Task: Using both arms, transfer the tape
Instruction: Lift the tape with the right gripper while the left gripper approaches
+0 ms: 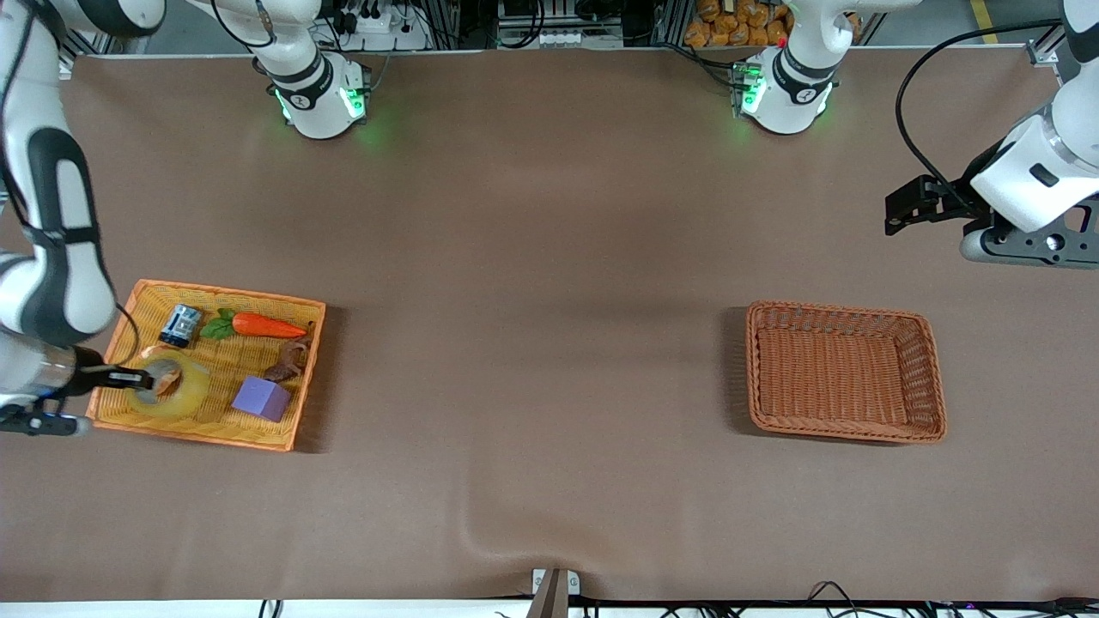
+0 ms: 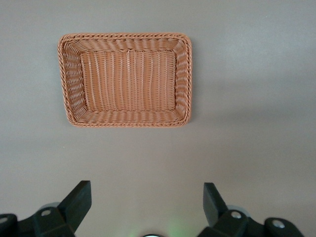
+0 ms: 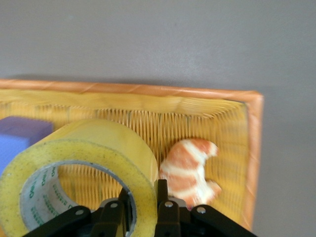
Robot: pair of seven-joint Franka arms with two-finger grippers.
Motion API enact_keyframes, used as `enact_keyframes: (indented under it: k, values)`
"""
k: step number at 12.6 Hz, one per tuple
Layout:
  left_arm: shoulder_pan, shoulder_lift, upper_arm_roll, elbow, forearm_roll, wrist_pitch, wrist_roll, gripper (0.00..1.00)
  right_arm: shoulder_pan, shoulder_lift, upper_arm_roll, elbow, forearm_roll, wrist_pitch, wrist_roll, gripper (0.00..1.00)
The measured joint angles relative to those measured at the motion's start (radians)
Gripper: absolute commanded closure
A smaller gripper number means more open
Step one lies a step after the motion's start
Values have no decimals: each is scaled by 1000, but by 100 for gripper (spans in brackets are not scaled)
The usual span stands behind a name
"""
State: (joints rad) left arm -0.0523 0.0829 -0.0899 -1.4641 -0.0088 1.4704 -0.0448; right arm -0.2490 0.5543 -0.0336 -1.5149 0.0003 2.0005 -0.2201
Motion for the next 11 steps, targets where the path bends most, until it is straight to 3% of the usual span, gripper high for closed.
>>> enact_keyframes:
  k: [3,7,9,11]
  values:
    - [-3,1,-1,0,-5,9,0,0,7,-82,30,28,1,-110,-21,100]
    - [-37,33,-5,-1,-7,40,-19,0,52,-87,170,77,3,-169,-12,100]
    - [-72,59,-6,-1,-7,66,-64,0,103,-87,220,90,4,-193,65,100]
    - [-103,84,-7,-2,-7,95,-97,0,173,-84,231,92,6,-198,208,100]
